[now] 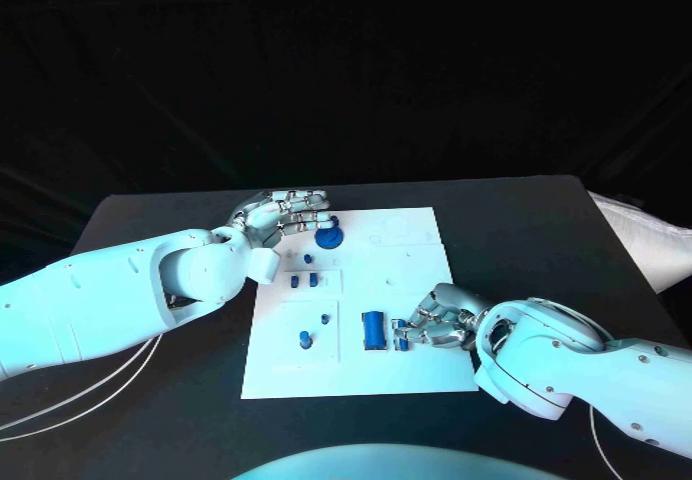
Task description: Assemble the parts on the task board
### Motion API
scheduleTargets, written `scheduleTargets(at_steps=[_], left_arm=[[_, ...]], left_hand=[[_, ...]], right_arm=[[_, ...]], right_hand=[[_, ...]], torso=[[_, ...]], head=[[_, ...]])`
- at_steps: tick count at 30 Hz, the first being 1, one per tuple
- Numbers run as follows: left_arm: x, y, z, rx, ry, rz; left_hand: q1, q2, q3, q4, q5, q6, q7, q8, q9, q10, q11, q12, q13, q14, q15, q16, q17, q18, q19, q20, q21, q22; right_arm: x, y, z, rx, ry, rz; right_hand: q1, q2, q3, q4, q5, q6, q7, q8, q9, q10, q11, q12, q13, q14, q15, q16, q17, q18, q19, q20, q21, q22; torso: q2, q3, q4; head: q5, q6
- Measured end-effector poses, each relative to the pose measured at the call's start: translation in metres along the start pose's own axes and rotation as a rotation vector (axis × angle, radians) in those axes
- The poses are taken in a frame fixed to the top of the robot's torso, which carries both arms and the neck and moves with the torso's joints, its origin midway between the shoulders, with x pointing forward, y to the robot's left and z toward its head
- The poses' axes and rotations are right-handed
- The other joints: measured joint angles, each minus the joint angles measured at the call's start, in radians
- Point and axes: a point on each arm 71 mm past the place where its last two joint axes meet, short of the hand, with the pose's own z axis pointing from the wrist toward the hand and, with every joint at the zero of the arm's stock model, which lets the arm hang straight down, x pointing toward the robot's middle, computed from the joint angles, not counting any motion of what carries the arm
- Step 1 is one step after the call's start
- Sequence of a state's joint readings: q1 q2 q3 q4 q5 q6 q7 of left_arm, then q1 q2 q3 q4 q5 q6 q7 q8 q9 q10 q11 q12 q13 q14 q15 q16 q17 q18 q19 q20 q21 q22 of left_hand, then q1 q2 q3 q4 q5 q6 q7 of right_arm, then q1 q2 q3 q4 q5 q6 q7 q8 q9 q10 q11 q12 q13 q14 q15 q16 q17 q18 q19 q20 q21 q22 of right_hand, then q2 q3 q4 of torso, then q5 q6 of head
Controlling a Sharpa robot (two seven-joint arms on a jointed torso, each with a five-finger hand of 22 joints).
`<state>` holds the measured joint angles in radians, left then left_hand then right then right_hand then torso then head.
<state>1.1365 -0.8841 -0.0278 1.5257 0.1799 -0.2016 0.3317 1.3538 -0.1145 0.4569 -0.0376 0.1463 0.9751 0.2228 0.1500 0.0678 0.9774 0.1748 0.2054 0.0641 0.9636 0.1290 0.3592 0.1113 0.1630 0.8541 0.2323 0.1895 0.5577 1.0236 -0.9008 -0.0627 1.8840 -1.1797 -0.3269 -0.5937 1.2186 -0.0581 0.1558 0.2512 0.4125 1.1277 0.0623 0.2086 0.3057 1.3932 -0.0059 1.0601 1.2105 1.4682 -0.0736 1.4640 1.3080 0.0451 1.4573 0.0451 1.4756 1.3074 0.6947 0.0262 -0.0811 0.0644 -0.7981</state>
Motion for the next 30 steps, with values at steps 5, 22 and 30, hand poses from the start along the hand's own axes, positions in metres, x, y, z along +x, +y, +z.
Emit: scheduleTargets(at_steps=[5,22,30], left_arm=[[-0.0002,0.0,0.0,0.0,0.0,0.0],[-0.0005,0.0,-0.0002,-0.001,-0.001,0.0],[-0.0006,0.0,-0.0002,-0.002,-0.001,0.0]], left_hand=[[0.0,0.0,0.0,0.0,0.0,0.0,0.0,0.0,0.0,0.0,0.0,0.0,0.0,0.0,0.0,0.0,0.0,0.0,0.0,0.0,0.0,0.0],[0.0,0.0,0.0,0.0,0.0,0.0,0.0,0.0,0.0,0.0,0.0,0.0,0.0,0.0,0.0,0.0,0.0,0.0,0.0,0.0,0.0,0.0],[0.0,0.0,0.0,0.0,0.0,0.0,0.0,0.0,0.0,0.0,0.0,0.0,0.0,0.0,0.0,0.0,-0.001,0.0,0.0,0.0,0.0,-0.001]], right_arm=[[0.0002,0.0005,0.0004,-0.002,0.001,-0.008],[0.0003,0.0016,0.0008,-0.007,-0.005,-0.024],[0.0001,0.0021,0.0007,-0.01,-0.009,-0.03]], right_hand=[[-0.005,0.005,-0.008,0.0,0.0,0.005,0.002,0.004,0.005,0.004,-0.004,0.012,0.008,0.0,0.0,0.0,0.0,0.0,0.0,0.0,0.0,0.0],[-0.068,0.01,-0.104,0.034,-0.17,0.009,-0.002,0.017,0.031,0.011,-0.01,0.018,0.02,0.0,0.0,0.0,0.0,0.0,0.0,0.0,0.0,0.001],[-0.09,0.032,-0.193,0.037,-0.333,0.009,-0.002,0.023,0.051,0.011,-0.01,0.018,0.025,0.0,0.0,0.0,0.0,0.0,0.0,0.0,0.0,0.001]], torso=[[0.0,0.0,0.0001],[0.0,0.0003,0.0],[0.0,0.0004,-0.0001]], head=[[0.001,0.001],[0.003,0.001],[0.004,0.0]])
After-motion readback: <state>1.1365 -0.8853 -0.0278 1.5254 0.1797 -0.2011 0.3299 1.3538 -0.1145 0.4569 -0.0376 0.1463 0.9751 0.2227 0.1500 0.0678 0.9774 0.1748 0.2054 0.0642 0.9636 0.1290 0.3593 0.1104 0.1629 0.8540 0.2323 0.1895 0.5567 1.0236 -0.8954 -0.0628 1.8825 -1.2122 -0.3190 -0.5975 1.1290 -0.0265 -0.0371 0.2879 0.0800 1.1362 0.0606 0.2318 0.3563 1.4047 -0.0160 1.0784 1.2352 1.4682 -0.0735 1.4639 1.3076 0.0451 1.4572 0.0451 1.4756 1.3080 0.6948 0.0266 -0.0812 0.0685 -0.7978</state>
